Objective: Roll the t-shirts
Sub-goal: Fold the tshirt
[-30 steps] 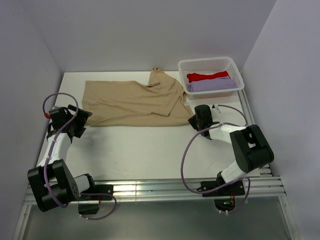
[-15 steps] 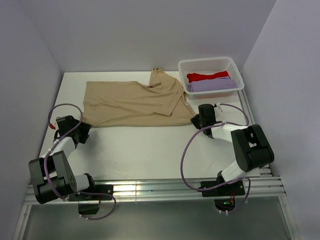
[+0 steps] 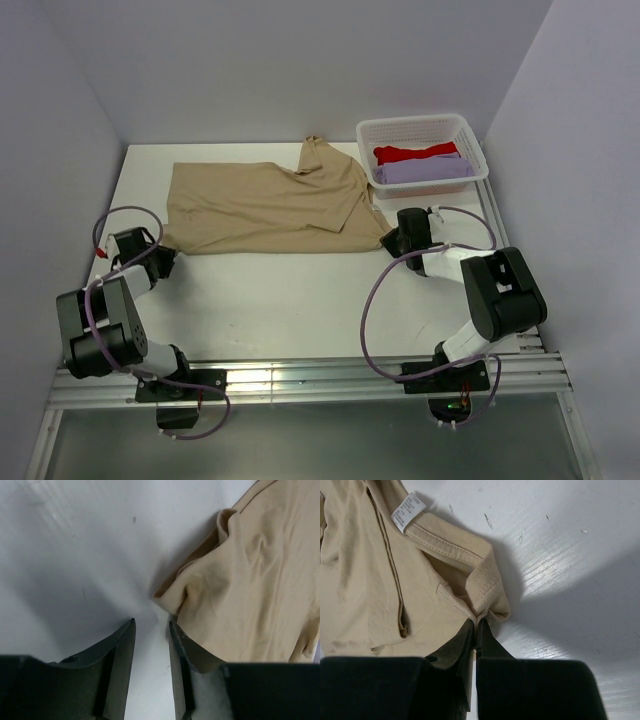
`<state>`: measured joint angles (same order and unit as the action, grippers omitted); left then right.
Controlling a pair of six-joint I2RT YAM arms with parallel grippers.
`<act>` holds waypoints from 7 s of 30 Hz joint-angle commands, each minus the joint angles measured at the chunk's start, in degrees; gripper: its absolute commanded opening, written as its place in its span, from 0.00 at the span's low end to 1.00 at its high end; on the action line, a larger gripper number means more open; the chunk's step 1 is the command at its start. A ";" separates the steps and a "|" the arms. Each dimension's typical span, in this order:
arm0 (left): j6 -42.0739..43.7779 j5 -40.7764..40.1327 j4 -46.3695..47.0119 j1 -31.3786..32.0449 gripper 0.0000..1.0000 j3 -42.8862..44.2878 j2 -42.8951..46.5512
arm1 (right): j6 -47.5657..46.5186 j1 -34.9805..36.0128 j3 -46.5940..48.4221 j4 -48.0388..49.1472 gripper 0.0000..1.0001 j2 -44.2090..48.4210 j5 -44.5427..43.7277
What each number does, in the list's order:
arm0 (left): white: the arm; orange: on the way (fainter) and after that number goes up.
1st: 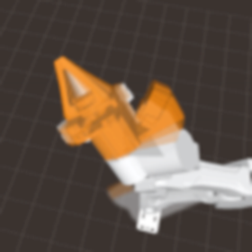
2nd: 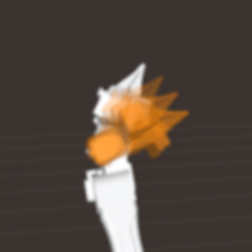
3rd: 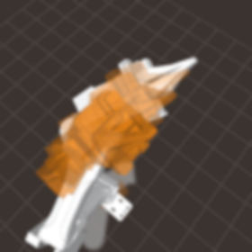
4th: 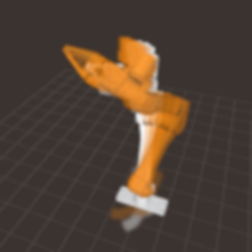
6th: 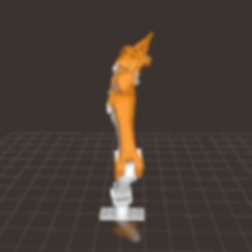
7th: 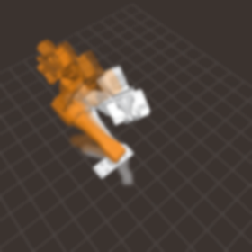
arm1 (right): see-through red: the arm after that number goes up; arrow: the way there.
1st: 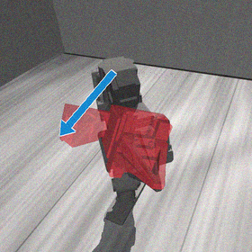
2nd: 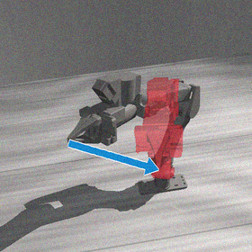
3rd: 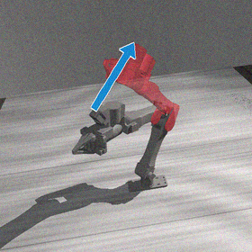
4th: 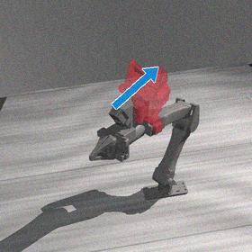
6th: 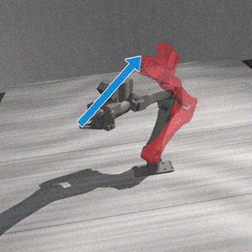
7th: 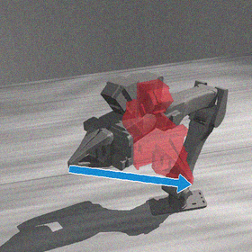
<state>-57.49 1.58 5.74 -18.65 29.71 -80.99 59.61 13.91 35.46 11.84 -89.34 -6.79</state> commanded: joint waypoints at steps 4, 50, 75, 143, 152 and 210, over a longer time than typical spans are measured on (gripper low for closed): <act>-0.69 -1.32 2.43 -0.06 0.45 3.33 -4.96 | -0.90 -0.55 0.84 2.49 0.00 -0.92 0.28; 9.33 -6.42 -10.57 -4.90 0.50 3.70 11.90 | -2.40 -2.05 0.84 -1.64 0.00 3.12 1.16; 4.50 4.31 0.50 -2.88 0.46 -3.44 5.15 | -2.31 -2.05 -0.22 0.20 0.00 3.21 2.13; 2.73 8.96 -31.65 -8.59 0.00 34.07 5.14 | -2.22 2.88 33.69 -28.53 0.00 4.17 5.47; 7.83 11.76 -36.59 -13.77 0.00 32.70 5.58 | -3.36 0.42 23.79 -26.96 0.00 11.11 6.08; 12.49 10.20 -42.91 -16.50 0.76 12.55 19.64 | -1.60 -0.55 -12.79 -26.25 0.47 39.50 2.75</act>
<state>-46.15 13.65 -34.98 -34.94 37.82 -62.92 58.28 13.82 21.04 -13.30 -51.83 -1.43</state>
